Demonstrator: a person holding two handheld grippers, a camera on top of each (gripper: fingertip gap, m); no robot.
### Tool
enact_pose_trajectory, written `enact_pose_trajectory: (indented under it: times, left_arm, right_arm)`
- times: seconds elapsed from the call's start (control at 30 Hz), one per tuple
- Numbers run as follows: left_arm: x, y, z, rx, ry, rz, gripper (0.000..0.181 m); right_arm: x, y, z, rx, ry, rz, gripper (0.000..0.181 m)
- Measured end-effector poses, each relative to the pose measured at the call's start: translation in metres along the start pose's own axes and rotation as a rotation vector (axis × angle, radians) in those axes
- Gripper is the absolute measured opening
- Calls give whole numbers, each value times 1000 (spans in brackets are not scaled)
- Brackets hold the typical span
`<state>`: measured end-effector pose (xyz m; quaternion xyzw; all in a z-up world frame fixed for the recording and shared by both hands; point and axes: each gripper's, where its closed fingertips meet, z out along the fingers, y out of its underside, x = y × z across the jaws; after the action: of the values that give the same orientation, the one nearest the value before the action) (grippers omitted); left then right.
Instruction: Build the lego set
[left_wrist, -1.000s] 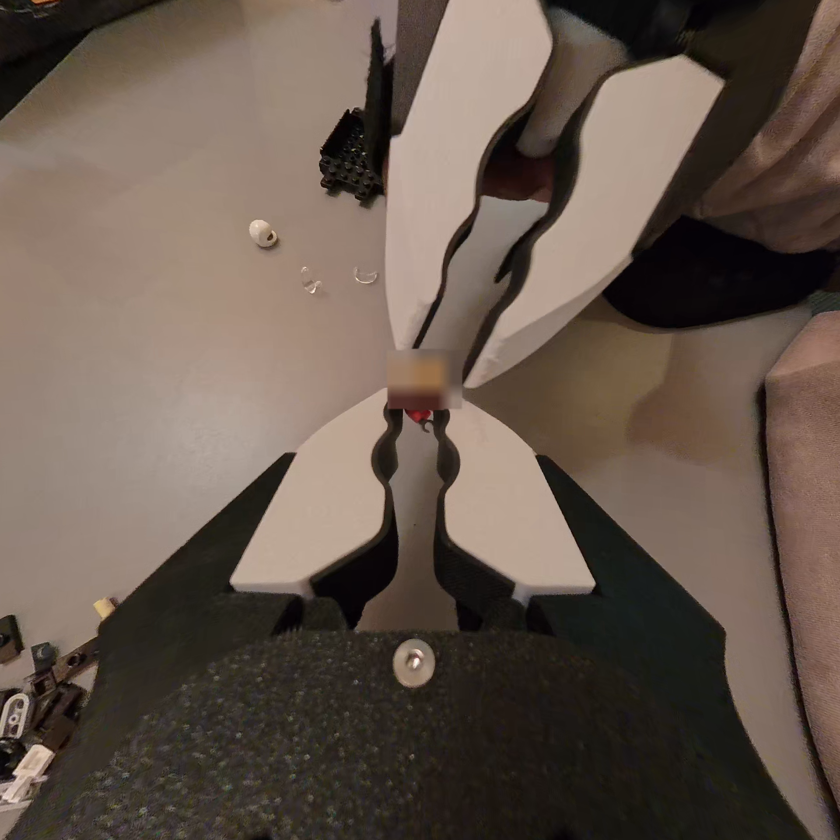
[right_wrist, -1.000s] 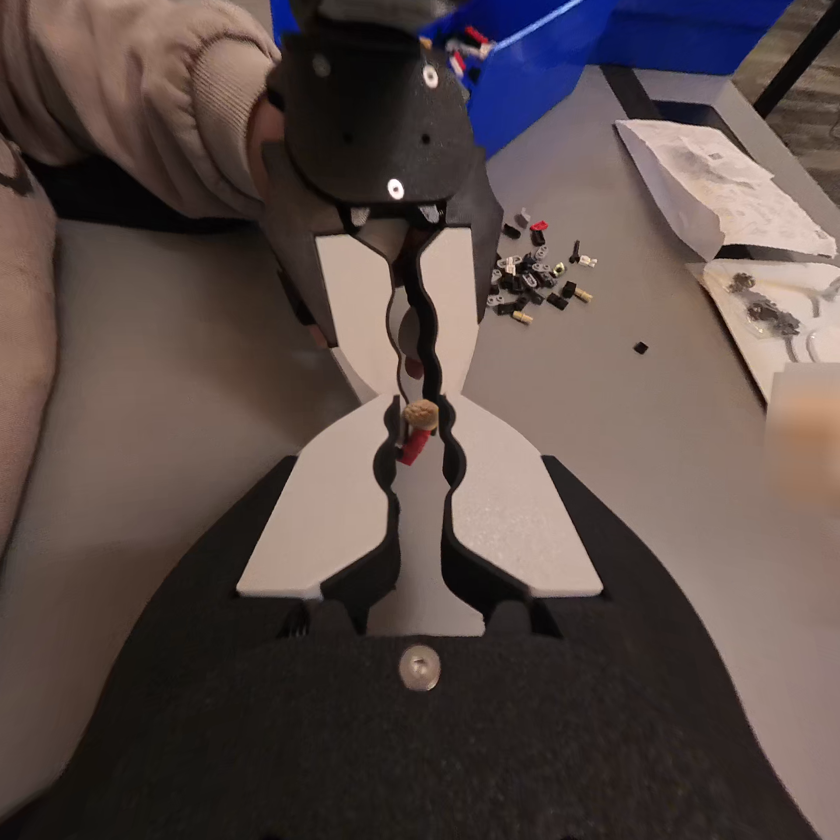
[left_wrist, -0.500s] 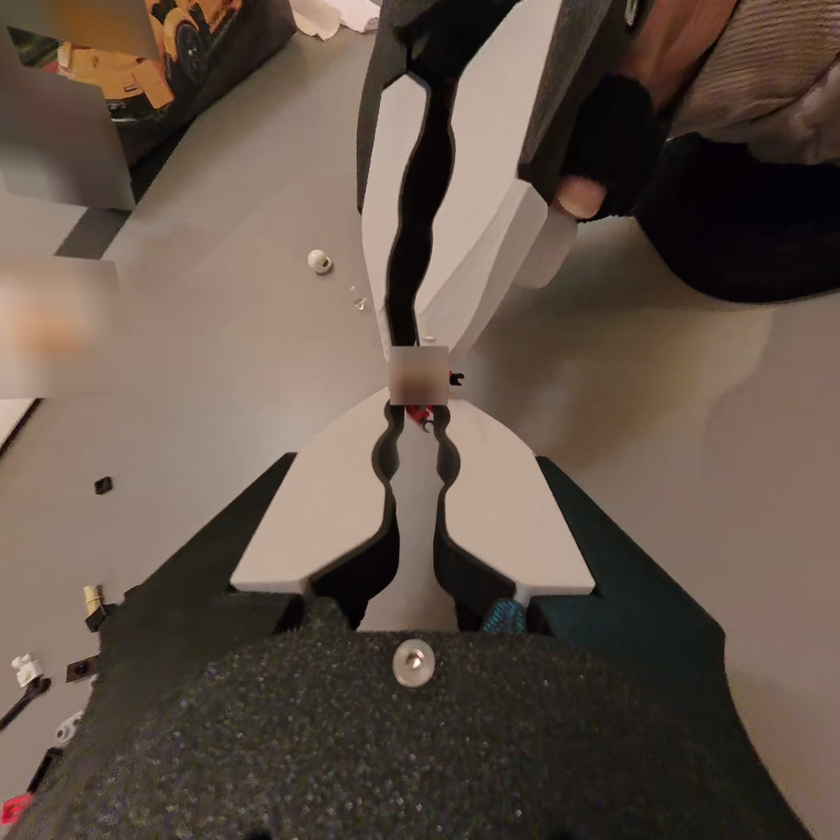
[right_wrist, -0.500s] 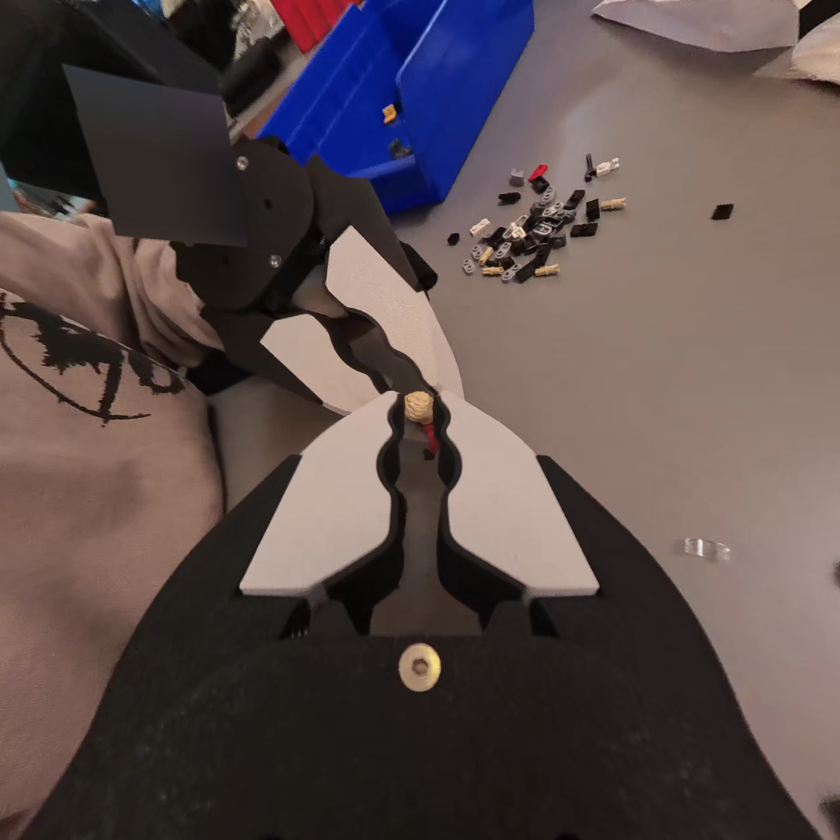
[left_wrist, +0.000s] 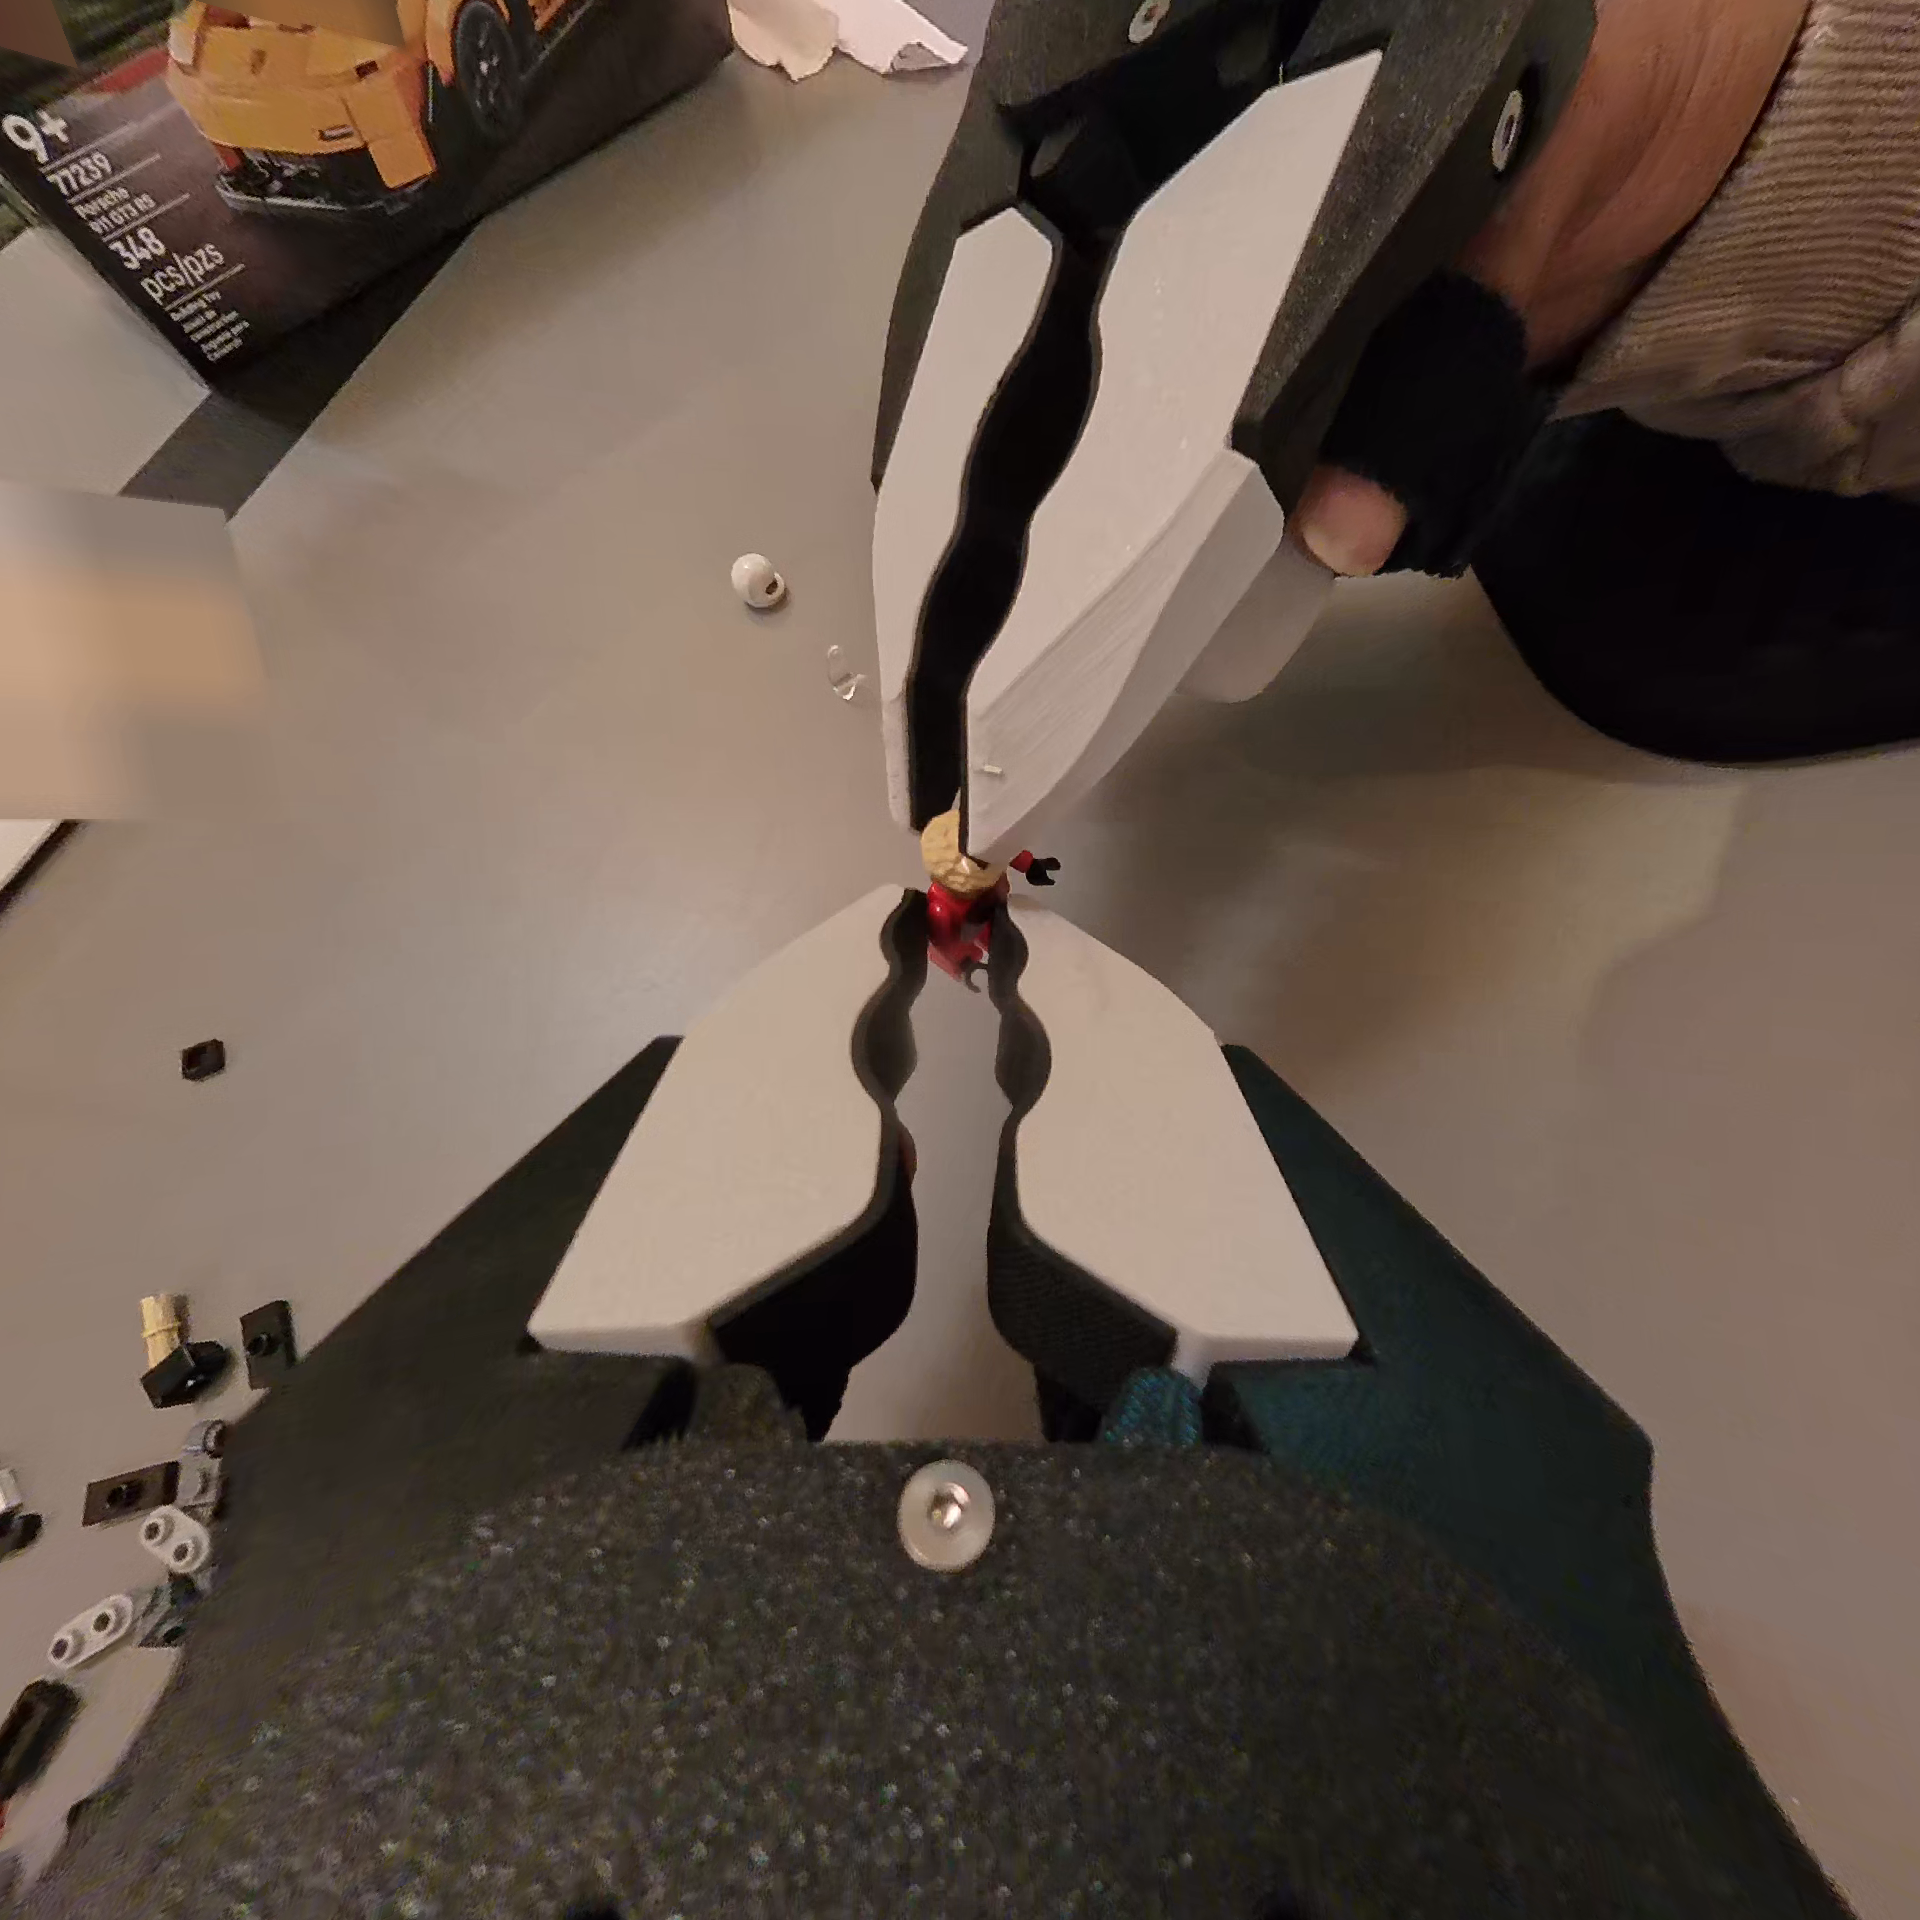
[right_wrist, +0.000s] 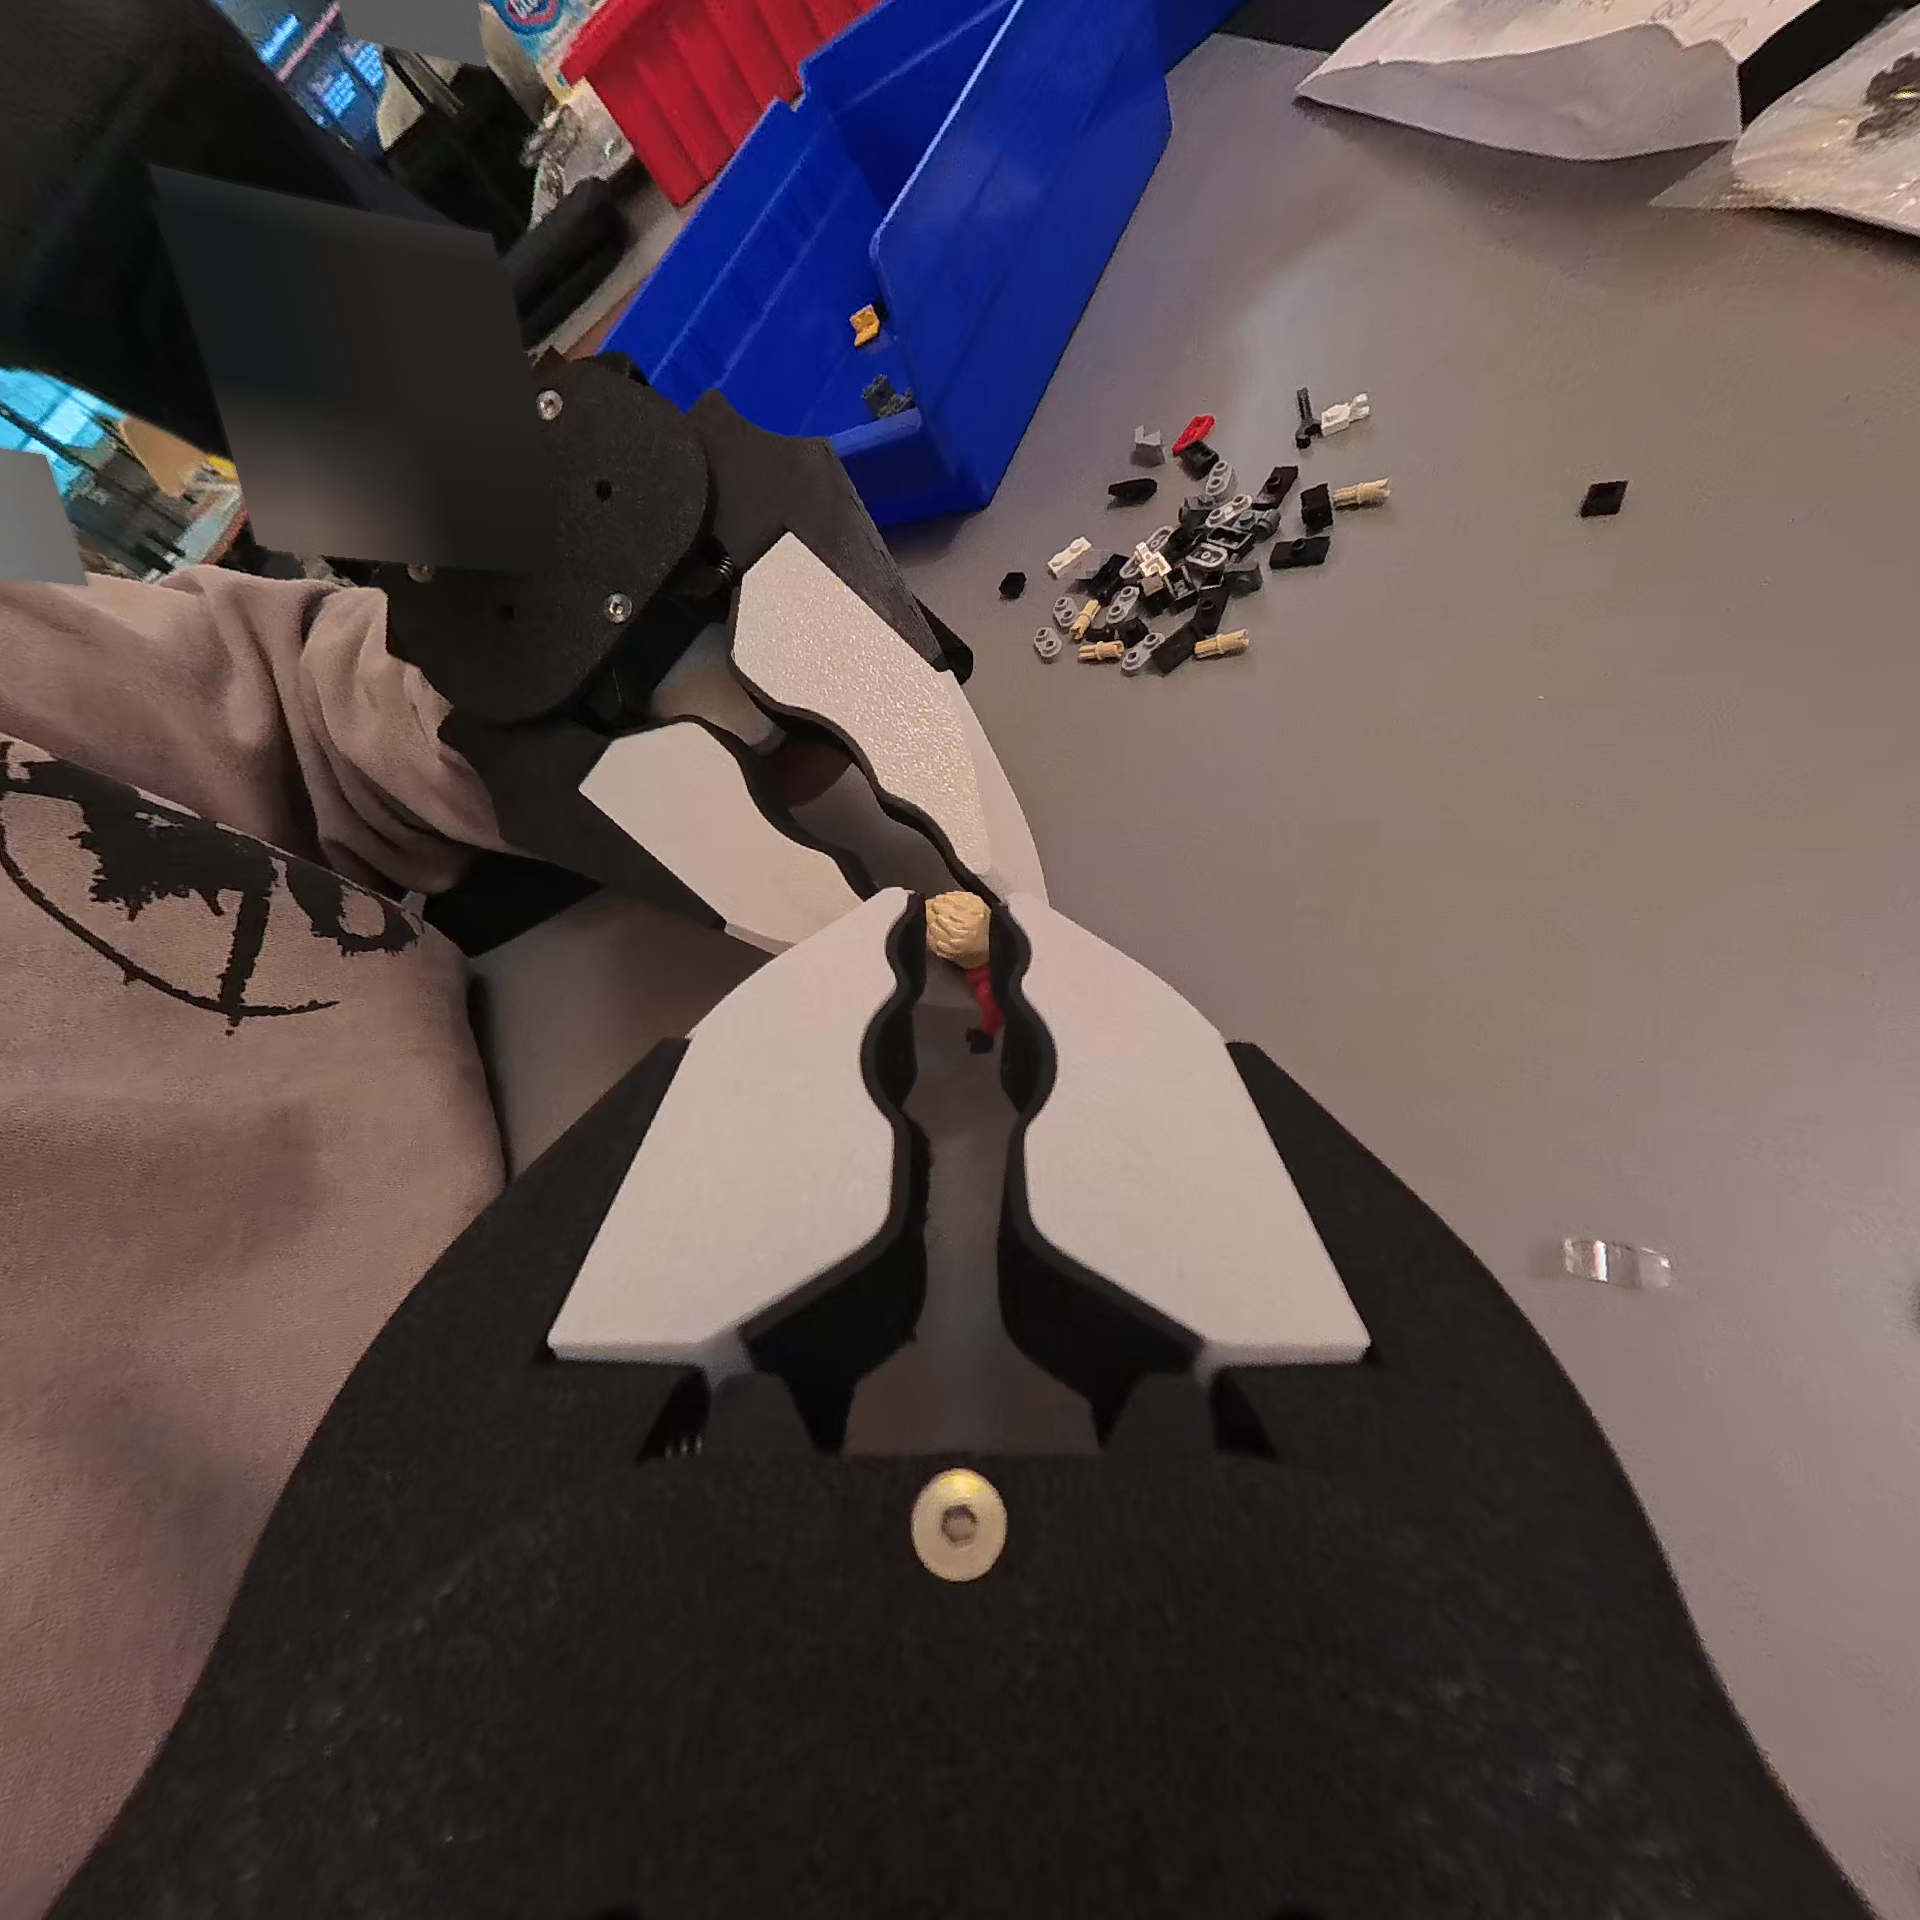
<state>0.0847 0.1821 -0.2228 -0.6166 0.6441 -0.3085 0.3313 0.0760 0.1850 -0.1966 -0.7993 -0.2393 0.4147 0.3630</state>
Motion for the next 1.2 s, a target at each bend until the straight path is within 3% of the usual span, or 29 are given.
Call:
enact_pose_trajectory:
  times: [0.23, 0.47, 0.53, 0.7, 0.9, 1.0, 1.2]
  left_arm:
    - [3, -1, -3, 6, 103, -91, 12]
    - [3, -1, -7, 3, 127, -95, 12]
    - [5, 0, -9, -7, 157, -112, 12]
    - [10, 3, -20, -44, 300, -203, 12]
    - [15, -2, -41, -52, 474, -305, 12]
    - [24, -3, -46, -67, 555, -335, 12]
    - [33, -4, -50, -71, 610, -345, 12]
  right_arm:
    - [-2, -5, 0, 50, -38, 48, 11]
    - [-11, -24, -15, 147, -39, -92, 21]
    - [-11, -24, -18, 143, 18, -258, 23]
    - [-23, -6, -11, 14, 211, -849, 50]
    - [-30, 4, 18, -64, 330, -1197, 88]
    - [-30, 5, 27, -71, 344, -1260, 87]
    - [-39, 6, 29, -29, 328, -1285, 62]
